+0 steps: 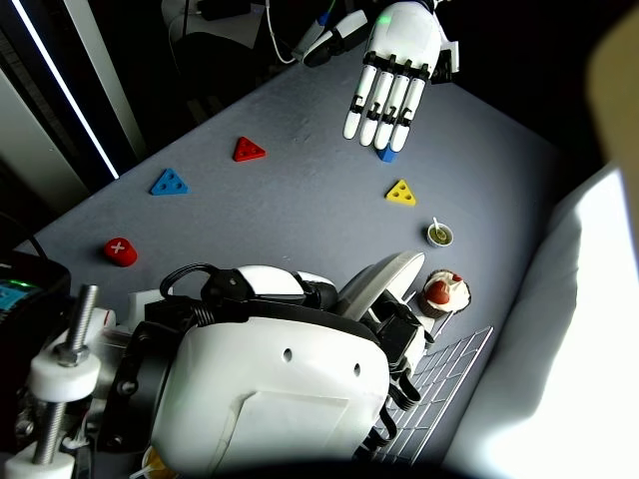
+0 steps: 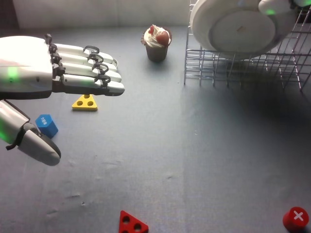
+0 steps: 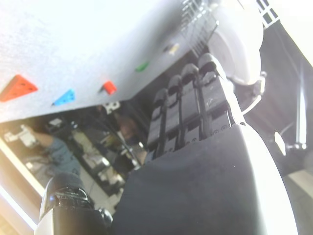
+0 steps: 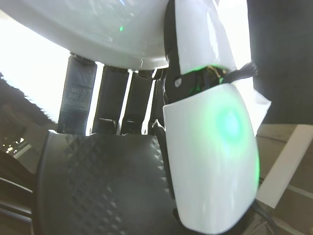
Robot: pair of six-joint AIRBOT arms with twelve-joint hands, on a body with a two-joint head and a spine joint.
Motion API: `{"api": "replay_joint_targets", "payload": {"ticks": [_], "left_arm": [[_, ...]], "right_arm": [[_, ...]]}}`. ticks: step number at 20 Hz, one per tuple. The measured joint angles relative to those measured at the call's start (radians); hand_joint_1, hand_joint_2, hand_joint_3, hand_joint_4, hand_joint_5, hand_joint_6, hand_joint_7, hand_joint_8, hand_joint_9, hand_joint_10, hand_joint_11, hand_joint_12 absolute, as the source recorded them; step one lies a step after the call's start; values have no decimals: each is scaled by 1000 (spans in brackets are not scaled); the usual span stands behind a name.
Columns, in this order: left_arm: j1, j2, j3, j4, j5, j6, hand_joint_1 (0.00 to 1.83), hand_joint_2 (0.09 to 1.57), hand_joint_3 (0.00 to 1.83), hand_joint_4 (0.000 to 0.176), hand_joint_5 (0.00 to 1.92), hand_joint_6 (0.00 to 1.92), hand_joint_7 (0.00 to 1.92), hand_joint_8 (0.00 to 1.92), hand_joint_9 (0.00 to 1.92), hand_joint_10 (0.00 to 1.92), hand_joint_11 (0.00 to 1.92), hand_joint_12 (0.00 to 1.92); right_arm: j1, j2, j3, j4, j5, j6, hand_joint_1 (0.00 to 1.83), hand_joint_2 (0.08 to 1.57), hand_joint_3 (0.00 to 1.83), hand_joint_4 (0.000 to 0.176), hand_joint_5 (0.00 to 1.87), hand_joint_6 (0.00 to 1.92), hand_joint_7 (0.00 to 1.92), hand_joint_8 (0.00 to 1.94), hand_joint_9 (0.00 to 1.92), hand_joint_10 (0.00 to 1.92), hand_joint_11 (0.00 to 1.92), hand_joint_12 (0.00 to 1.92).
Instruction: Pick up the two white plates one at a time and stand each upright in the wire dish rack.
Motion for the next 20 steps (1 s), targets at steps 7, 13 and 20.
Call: {"api": "replay_joint_targets", "payload": {"ticks": [7, 13, 20], "left_arm": [[0, 0, 0, 1, -24, 0, 0, 878, 0, 0, 108, 8, 139, 9, 123, 8, 98, 12], [0, 0, 0, -5, -28, 0, 6, 882, 2, 0, 106, 2, 136, 2, 118, 1, 98, 10], [0, 0, -1, -22, -26, 0, 13, 878, 0, 0, 120, 8, 159, 11, 140, 11, 142, 25]], "right_arm": [[-45, -3, 17, -3, 27, 8, 1494, 1053, 0, 0, 940, 918, 1052, 599, 1118, 774, 1060, 1305], [-72, -11, 19, -8, 48, 13, 1395, 1040, 0, 0, 986, 956, 1111, 613, 1251, 697, 1223, 538], [-74, -13, 19, 2, 88, 32, 721, 975, 0, 31, 502, 0, 572, 0, 698, 0, 769, 250]]}}
